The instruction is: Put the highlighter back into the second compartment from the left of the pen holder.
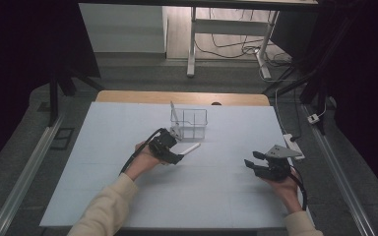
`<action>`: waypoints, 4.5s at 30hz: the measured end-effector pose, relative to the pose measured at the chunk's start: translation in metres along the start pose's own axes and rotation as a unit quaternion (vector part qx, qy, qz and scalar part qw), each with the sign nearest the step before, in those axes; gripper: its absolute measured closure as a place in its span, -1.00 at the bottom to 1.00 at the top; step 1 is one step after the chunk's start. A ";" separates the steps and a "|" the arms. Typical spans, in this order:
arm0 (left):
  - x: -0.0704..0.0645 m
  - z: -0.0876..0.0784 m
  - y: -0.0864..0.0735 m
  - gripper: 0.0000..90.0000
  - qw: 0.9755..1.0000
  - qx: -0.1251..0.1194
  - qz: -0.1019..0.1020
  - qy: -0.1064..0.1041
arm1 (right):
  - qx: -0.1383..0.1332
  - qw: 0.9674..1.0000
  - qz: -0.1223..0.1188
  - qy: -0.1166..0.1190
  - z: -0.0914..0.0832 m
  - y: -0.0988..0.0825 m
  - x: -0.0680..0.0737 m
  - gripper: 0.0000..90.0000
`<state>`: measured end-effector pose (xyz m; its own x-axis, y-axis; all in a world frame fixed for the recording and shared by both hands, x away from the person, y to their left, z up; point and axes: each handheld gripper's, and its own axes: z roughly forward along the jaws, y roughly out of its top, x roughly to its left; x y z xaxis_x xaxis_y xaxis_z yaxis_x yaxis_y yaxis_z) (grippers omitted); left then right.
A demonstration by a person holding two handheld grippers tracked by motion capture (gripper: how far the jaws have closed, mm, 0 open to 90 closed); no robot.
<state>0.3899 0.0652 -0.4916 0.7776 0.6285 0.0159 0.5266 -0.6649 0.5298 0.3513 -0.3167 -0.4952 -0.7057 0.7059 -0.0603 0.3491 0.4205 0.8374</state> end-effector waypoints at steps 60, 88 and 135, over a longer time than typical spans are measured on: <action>0.002 -0.016 -0.013 0.76 0.999 -0.034 0.016 -0.039 | -0.010 1.000 0.013 0.001 0.002 0.002 0.004 0.06; -0.027 -0.029 -0.006 0.76 0.990 -0.121 0.053 -0.046 | -0.059 0.997 0.033 0.039 0.007 0.017 0.022 0.03; -0.066 -0.008 0.004 0.75 0.984 -0.134 0.109 -0.041 | -0.087 0.988 0.073 0.101 0.048 0.045 0.054 -0.01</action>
<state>0.3379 0.0248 -0.4837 0.8928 0.4409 0.0922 0.2431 -0.6440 0.7254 0.3582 -0.2321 -0.4865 -0.7708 0.6161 0.1622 0.3571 0.2070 0.9108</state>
